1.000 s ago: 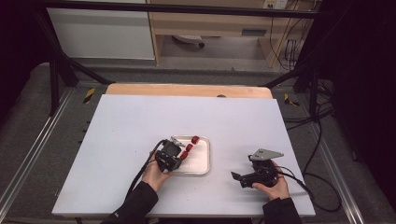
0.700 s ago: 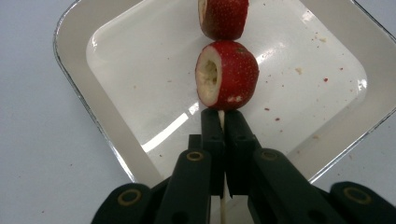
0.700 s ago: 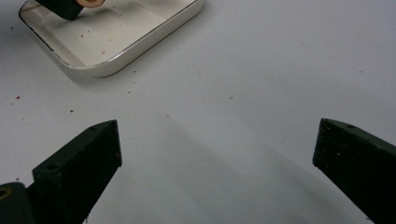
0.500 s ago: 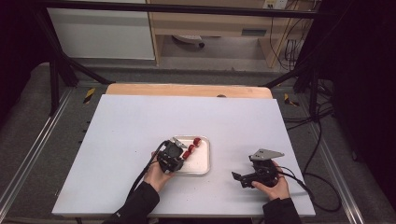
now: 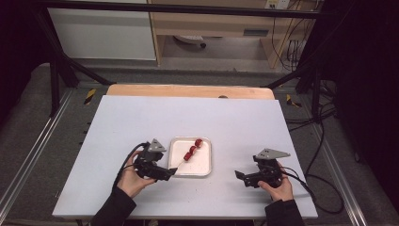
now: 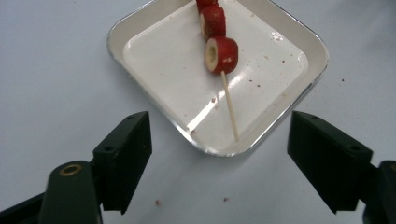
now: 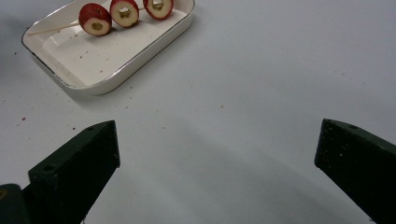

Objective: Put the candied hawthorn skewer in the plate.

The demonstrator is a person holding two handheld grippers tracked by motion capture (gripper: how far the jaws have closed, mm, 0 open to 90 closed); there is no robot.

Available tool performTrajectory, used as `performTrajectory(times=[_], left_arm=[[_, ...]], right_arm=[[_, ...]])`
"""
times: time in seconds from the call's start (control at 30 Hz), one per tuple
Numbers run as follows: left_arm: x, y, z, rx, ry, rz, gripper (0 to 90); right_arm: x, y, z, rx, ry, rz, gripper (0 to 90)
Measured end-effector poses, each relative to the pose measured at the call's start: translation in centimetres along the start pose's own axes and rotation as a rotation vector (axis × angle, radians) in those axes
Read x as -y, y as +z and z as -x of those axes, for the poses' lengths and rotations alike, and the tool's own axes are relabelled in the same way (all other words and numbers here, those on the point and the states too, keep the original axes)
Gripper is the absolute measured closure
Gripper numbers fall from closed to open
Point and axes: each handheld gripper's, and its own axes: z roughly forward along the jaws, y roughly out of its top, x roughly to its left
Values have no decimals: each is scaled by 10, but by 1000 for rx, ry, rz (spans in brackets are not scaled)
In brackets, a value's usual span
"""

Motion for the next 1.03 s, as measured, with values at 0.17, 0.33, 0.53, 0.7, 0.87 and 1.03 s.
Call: performTrajectory(times=[0.17,0.33,0.53,0.7,0.87,1.03], left_arm=[[28,-17,-21,-26,-44,21,187],[56,-26,-38,-25,-69,73,175],[87,-34,-44,-57,-90,82,156],[100,-36,-50,-47,-114,106,138],[102,-37,-53,-49,-122,117,133],[101,-36,-53,-40,-119,117,135]], right_arm=[[1,-1,0,0,-17,-9,6],[3,0,-1,-4,-42,-21,6],[6,1,0,-3,-48,-37,6],[9,1,-2,-3,-47,-47,6],[12,2,-1,-6,-51,-65,5],[13,2,-2,-14,-47,-69,5]])
